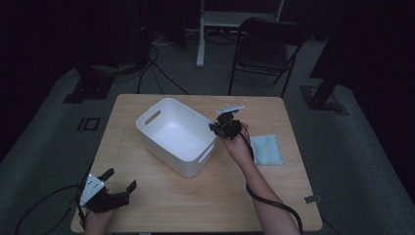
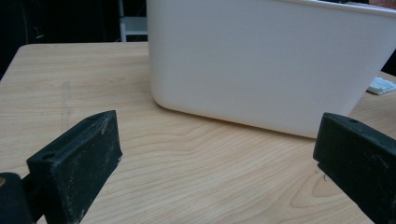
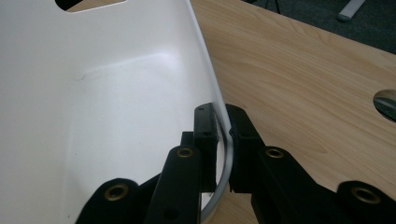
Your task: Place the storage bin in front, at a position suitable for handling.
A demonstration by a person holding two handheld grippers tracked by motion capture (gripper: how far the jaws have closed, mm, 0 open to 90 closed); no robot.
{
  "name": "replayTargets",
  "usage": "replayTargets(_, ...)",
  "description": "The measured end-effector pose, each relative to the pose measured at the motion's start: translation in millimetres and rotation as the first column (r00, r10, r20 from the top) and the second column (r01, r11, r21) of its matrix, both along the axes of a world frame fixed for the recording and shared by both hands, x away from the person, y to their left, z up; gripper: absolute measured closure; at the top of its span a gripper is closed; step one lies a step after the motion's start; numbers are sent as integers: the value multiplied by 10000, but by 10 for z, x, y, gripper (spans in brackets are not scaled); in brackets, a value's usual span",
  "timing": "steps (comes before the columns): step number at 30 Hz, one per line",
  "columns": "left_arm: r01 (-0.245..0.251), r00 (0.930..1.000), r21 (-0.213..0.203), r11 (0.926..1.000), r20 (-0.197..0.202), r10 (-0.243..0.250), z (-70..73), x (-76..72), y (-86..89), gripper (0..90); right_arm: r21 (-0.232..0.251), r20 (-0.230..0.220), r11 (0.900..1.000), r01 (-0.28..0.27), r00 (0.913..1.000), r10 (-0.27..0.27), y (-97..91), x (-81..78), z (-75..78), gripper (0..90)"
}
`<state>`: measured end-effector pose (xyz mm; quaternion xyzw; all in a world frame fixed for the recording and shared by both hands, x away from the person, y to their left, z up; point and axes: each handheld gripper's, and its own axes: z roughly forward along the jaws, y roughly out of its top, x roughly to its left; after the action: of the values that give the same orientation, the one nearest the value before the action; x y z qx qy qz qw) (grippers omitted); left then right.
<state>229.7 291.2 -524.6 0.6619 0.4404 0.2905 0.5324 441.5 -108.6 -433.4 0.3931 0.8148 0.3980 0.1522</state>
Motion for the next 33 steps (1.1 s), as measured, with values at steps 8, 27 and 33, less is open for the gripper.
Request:
replayTargets(8,193,9998,-137,9997,-63,-194,1,-2,-8,14,-128,-66,9997,-192,9998,191,-104,-103,8,844)
replayTargets(27,886,9958,-525,9947,-179,-896,7,3,-76,14,-214,-140,9970,-747,9971,744,-338,-397,7,846)
replayTargets(33,971,9950,-215,9950,-203,-976,8,0,-133,14,-232,-109,9952,-953,9954,951,-403,-532,3,846)
